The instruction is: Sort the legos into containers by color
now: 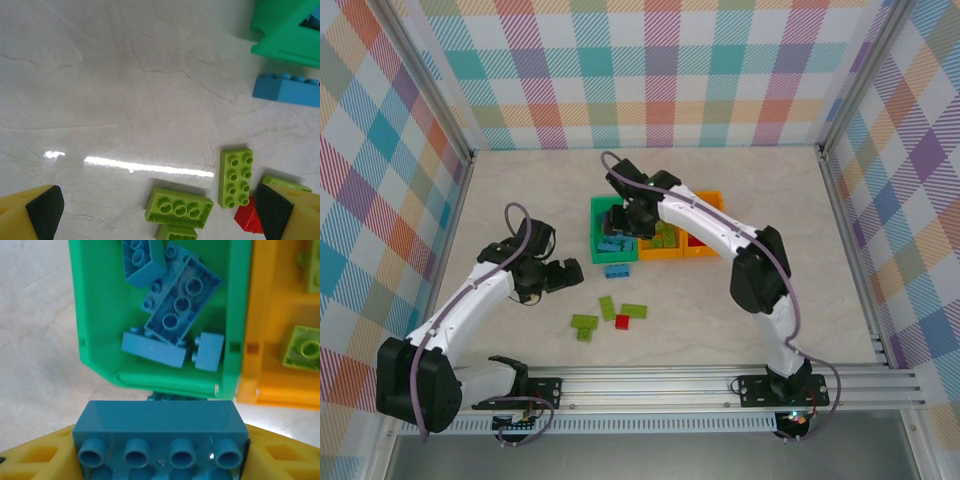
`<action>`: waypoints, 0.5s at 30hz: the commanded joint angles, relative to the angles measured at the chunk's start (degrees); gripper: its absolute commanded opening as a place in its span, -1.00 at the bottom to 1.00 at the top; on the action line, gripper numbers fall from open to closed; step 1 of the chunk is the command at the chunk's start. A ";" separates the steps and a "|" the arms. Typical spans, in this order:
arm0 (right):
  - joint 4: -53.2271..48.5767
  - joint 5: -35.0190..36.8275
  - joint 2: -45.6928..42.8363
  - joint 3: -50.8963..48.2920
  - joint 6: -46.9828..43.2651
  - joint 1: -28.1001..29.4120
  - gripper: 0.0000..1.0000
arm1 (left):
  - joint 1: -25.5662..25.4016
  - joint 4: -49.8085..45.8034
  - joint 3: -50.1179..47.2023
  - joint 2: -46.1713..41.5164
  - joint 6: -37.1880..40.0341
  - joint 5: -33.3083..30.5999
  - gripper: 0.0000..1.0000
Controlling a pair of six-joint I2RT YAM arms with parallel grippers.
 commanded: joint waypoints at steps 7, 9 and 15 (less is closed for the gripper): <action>-9.55 -7.27 14.03 21.00 1.53 -3.31 0.25 | -7.57 1.16 -3.44 -3.33 -5.84 -0.71 1.00; -9.12 -7.46 14.61 21.20 2.36 -3.65 0.29 | -9.07 1.48 -3.56 -3.29 -6.44 -1.15 1.00; -7.57 -8.54 14.07 21.20 0.92 -3.71 0.73 | -12.14 4.04 -3.55 -1.84 -7.55 -1.10 1.00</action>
